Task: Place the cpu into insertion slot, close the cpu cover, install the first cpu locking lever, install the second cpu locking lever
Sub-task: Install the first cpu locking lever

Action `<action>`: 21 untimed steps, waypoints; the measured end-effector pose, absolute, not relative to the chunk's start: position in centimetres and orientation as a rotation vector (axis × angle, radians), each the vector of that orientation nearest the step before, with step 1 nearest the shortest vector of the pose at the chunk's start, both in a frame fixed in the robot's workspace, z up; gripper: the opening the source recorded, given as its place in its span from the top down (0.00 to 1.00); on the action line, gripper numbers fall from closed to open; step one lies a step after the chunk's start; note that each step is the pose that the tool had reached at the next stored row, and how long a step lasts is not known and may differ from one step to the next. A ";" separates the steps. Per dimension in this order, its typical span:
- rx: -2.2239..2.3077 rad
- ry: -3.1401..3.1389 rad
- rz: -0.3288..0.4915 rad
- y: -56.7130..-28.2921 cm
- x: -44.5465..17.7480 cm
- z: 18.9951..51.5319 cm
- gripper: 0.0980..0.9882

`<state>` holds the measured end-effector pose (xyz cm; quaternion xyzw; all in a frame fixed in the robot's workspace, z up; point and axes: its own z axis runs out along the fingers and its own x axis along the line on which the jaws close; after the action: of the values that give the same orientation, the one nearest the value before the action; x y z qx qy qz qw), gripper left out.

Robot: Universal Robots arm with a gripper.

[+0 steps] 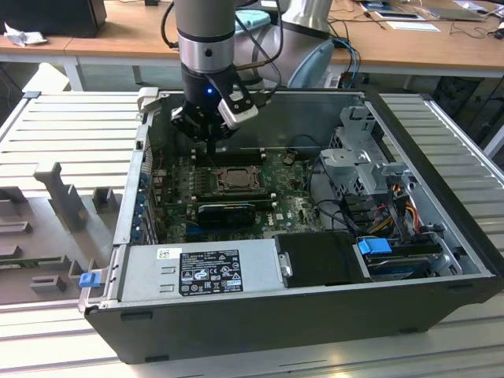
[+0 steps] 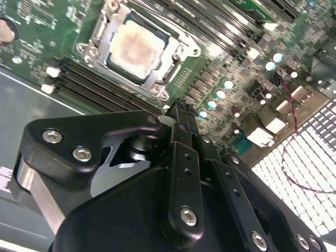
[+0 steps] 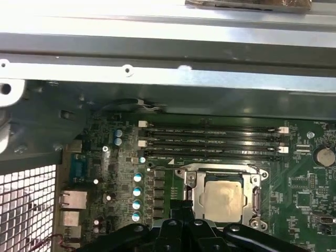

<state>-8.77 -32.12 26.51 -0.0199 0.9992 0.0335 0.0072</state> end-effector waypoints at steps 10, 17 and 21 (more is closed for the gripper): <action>-0.062 3.125 0.105 -32.0 -11.1 26.2 0.99; -0.062 3.125 0.105 -31.2 -11.7 25.8 0.99; -0.062 3.125 0.105 -30.4 -11.8 25.6 0.99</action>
<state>-11.78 -30.44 25.64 -0.0199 0.9992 0.0335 0.0073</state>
